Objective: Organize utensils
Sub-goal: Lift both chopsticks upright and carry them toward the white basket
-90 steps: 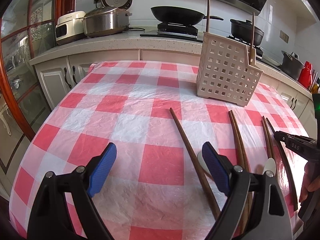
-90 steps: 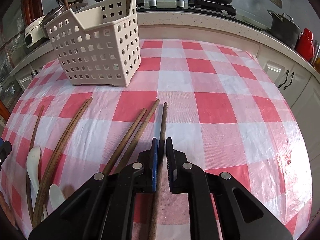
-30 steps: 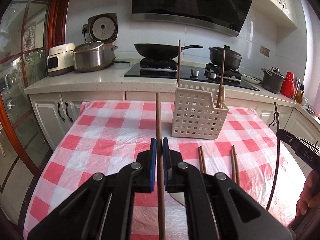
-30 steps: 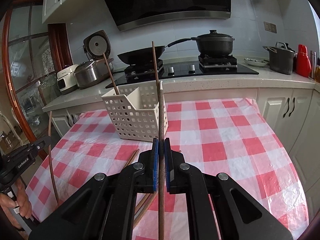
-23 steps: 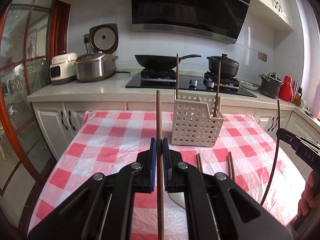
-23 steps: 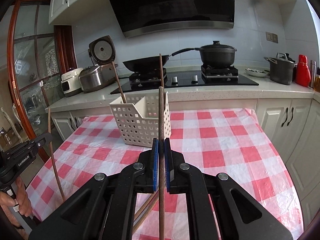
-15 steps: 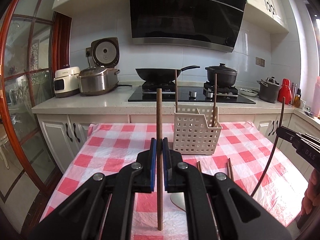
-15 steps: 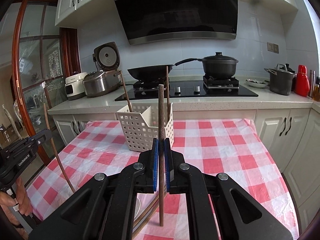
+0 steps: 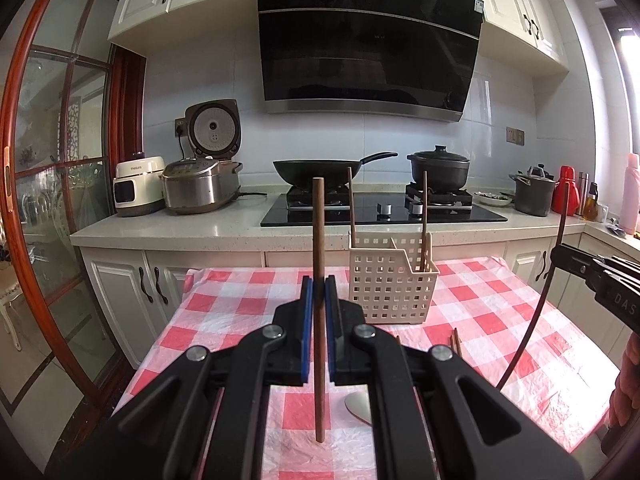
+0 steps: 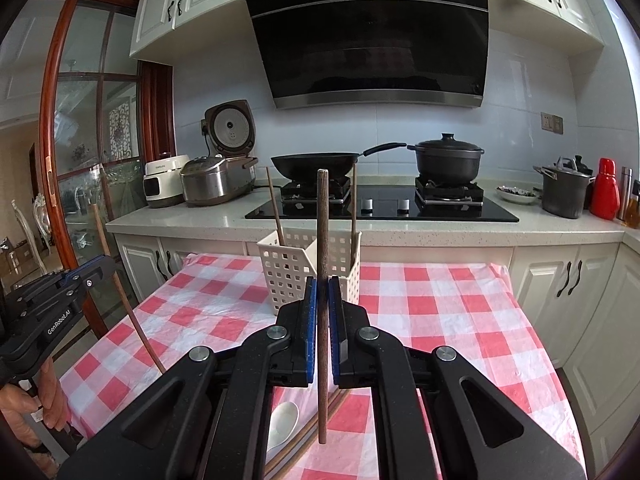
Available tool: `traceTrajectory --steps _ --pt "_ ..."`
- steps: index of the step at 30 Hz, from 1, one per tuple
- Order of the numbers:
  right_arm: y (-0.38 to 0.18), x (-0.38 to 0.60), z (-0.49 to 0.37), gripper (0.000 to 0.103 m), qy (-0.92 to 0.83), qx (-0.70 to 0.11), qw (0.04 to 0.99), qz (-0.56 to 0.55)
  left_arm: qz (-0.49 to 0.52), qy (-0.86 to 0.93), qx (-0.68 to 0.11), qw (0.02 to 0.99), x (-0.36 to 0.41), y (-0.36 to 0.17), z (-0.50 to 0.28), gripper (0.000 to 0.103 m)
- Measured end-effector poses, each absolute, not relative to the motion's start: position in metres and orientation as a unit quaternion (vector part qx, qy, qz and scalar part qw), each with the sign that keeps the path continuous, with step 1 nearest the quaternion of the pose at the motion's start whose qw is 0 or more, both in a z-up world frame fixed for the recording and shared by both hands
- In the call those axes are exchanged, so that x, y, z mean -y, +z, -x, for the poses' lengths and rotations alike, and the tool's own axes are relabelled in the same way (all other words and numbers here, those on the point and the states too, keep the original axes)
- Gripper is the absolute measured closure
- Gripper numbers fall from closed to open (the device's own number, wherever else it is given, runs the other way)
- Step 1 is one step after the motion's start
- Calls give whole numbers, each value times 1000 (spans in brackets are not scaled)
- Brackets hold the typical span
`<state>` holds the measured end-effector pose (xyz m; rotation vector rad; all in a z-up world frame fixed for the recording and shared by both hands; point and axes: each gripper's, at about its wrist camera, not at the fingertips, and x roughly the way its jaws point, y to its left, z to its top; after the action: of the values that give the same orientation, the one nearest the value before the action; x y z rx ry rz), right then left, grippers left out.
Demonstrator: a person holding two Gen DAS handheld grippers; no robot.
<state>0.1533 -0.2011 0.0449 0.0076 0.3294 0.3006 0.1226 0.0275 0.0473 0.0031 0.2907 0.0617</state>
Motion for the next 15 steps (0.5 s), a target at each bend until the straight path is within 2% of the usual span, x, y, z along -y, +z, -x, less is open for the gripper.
traceTrajectory --steps 15 --pt "71 192 -169 97 158 -139 978 1 2 7 -145 989 -25 67 -146 97"
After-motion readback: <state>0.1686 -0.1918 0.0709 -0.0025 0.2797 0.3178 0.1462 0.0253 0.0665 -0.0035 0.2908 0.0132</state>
